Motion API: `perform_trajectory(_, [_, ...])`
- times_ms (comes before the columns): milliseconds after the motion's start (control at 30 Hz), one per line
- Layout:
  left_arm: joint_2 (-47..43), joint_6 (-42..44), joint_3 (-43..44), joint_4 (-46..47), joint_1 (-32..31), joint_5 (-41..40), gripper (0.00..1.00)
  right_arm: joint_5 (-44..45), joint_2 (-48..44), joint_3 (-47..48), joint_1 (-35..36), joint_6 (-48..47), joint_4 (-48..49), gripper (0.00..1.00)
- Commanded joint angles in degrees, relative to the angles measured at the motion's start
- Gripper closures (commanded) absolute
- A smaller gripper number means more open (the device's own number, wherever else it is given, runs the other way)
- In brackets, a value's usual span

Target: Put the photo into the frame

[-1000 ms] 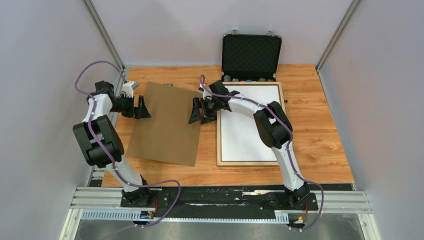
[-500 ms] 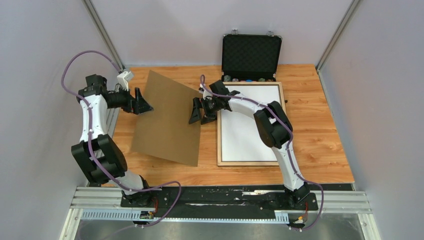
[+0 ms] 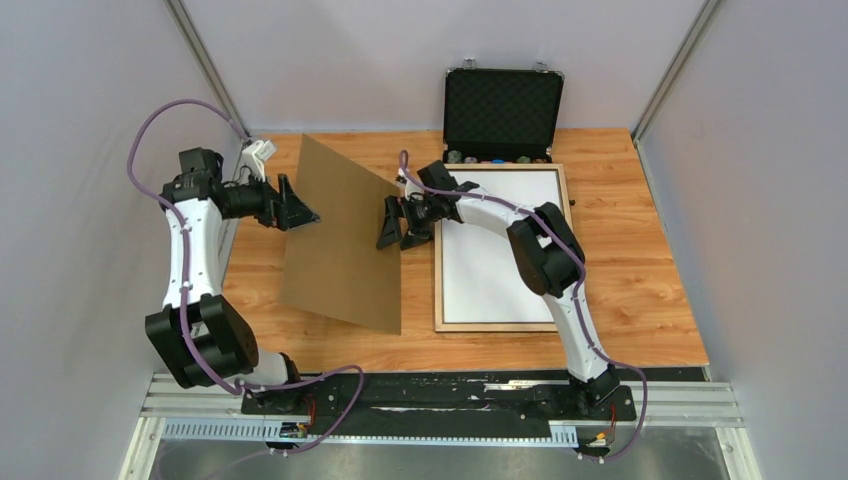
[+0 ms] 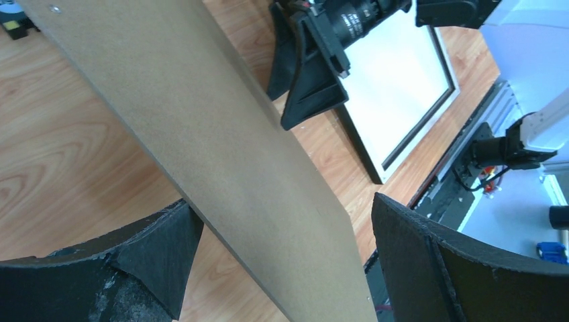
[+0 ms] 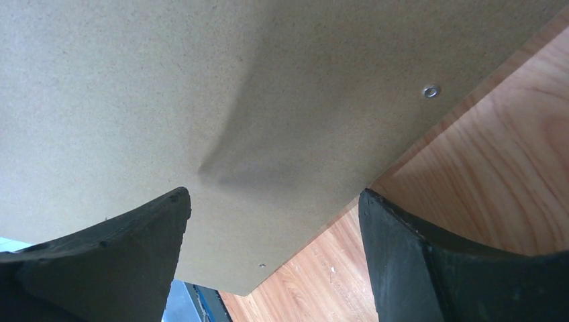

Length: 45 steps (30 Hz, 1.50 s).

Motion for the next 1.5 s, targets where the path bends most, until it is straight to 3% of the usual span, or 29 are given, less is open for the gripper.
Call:
perform_trajectory(0, [-3.4,-5.1,-1.5,2.5,-1.8,4.8,0.0,-4.4,-0.3,1.9,1.1,0.1,4.3,0.09])
perform_trajectory(367, [-5.4,-16.8,-1.0,7.7,-3.0,-8.3,0.05,-4.7,-0.8,1.6,1.1,0.0,4.4,0.08])
perform_trajectory(733, [-6.5,-17.8,-1.0,7.3,-4.0,-15.6,0.1,-5.3,-0.9,1.1,1.1,-0.1,4.4,0.06])
perform_trajectory(1100, [-6.3,-19.5,-1.0,8.0,-4.3,-13.5,0.15,-7.5,-0.8,1.1,1.1,0.4,4.9,0.05])
perform_trajectory(1467, [-7.2,-22.2,0.1,7.7,-5.2,-12.5,0.34,-9.2,-0.2,1.3,1.1,-0.2,5.0,0.04])
